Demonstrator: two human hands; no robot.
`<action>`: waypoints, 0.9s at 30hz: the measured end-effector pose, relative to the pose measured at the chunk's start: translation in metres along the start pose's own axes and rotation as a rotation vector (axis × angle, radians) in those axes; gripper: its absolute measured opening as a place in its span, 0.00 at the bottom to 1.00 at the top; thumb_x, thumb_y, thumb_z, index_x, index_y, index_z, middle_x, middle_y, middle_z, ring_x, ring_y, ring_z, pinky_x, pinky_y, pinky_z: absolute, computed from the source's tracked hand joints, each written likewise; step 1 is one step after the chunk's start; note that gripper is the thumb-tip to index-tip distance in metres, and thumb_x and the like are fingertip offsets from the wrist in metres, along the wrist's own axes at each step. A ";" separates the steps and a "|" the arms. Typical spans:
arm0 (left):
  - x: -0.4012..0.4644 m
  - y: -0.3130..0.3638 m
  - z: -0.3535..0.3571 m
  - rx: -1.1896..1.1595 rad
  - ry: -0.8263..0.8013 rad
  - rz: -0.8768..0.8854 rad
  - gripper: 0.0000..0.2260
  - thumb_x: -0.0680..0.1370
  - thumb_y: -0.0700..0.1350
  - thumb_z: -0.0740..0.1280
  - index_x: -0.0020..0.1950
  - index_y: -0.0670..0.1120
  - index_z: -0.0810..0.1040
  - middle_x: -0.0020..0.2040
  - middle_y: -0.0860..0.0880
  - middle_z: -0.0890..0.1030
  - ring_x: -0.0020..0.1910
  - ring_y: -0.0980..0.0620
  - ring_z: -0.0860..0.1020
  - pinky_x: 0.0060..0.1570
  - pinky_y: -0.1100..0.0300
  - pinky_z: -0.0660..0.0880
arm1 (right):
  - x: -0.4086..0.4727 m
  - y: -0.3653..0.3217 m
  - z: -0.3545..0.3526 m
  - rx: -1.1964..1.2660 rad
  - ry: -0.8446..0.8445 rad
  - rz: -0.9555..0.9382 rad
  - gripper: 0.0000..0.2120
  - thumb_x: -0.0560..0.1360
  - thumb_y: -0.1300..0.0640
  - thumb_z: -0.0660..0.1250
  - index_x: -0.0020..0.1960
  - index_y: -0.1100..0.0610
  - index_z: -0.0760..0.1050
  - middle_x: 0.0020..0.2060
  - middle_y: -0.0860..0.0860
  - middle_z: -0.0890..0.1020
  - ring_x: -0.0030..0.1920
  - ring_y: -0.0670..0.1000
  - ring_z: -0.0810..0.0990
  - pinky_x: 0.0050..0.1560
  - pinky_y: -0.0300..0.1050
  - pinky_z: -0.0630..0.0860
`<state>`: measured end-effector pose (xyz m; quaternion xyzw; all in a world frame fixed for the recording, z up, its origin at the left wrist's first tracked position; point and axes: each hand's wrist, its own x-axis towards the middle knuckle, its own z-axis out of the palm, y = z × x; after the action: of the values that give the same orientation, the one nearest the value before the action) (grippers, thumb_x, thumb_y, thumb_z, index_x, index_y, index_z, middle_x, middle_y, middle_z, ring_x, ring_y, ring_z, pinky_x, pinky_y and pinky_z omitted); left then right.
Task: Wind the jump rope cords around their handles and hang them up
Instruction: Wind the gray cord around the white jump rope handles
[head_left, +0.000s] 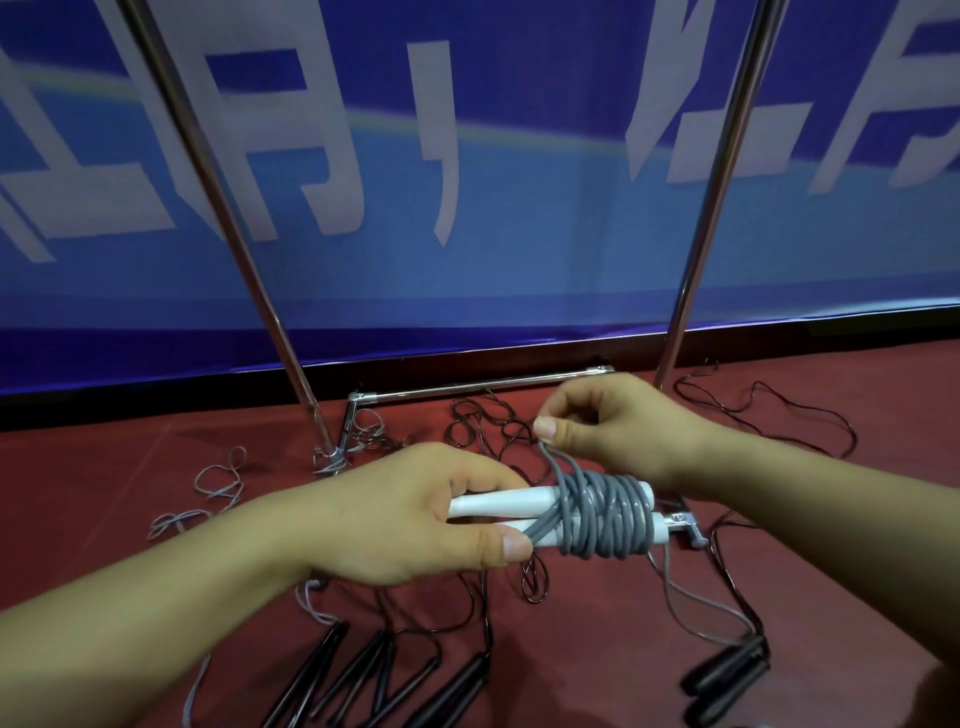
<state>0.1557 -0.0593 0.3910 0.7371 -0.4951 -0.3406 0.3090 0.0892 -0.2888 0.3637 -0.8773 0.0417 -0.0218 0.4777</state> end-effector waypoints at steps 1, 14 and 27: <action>-0.001 0.000 0.000 -0.026 0.016 0.012 0.07 0.78 0.52 0.72 0.55 0.55 0.82 0.41 0.51 0.80 0.39 0.54 0.75 0.41 0.56 0.73 | 0.000 0.001 0.002 0.083 -0.039 0.005 0.09 0.75 0.50 0.72 0.43 0.56 0.80 0.33 0.52 0.80 0.34 0.49 0.75 0.39 0.48 0.74; 0.008 -0.012 -0.003 -0.398 0.601 -0.071 0.16 0.76 0.54 0.68 0.43 0.40 0.80 0.29 0.50 0.74 0.30 0.50 0.67 0.30 0.59 0.63 | 0.003 -0.010 0.020 0.039 -0.039 0.065 0.13 0.81 0.51 0.65 0.38 0.54 0.77 0.30 0.50 0.74 0.30 0.48 0.70 0.33 0.43 0.69; 0.011 -0.036 -0.009 -0.337 0.786 -0.274 0.11 0.79 0.51 0.70 0.39 0.47 0.83 0.28 0.50 0.75 0.29 0.52 0.68 0.33 0.59 0.65 | -0.002 -0.031 0.030 -0.314 -0.020 -0.033 0.08 0.79 0.47 0.66 0.45 0.50 0.78 0.32 0.44 0.75 0.33 0.42 0.72 0.35 0.33 0.67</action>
<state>0.1844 -0.0569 0.3653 0.8087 -0.1758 -0.1483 0.5414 0.0916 -0.2466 0.3735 -0.9419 0.0254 -0.0142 0.3347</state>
